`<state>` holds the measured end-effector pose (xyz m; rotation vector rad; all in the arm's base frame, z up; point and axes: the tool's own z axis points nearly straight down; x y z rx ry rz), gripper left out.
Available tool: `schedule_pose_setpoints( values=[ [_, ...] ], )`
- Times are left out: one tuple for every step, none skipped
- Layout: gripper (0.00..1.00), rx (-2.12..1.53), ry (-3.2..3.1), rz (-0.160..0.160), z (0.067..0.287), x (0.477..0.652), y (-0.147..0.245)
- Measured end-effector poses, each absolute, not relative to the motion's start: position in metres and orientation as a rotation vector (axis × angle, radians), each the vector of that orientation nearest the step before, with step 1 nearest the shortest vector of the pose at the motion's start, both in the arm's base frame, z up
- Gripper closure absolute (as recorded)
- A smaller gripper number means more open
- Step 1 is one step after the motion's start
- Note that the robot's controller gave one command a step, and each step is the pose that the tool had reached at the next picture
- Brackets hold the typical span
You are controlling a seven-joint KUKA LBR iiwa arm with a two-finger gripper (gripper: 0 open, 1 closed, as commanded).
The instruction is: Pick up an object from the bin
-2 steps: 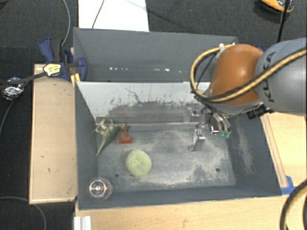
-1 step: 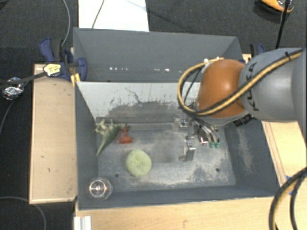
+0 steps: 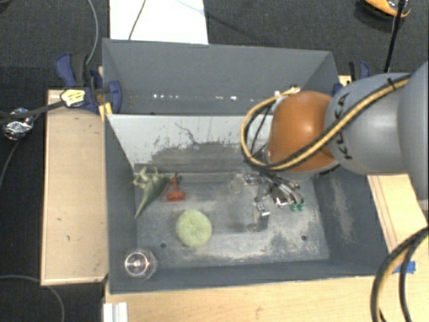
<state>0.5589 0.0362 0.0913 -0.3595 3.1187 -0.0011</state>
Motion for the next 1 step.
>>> schedule_pose_setpoints(
  values=[
    [0.00, -0.051, 3.134, 0.003, 0.0773, 0.5631, 0.0775]
  ],
)
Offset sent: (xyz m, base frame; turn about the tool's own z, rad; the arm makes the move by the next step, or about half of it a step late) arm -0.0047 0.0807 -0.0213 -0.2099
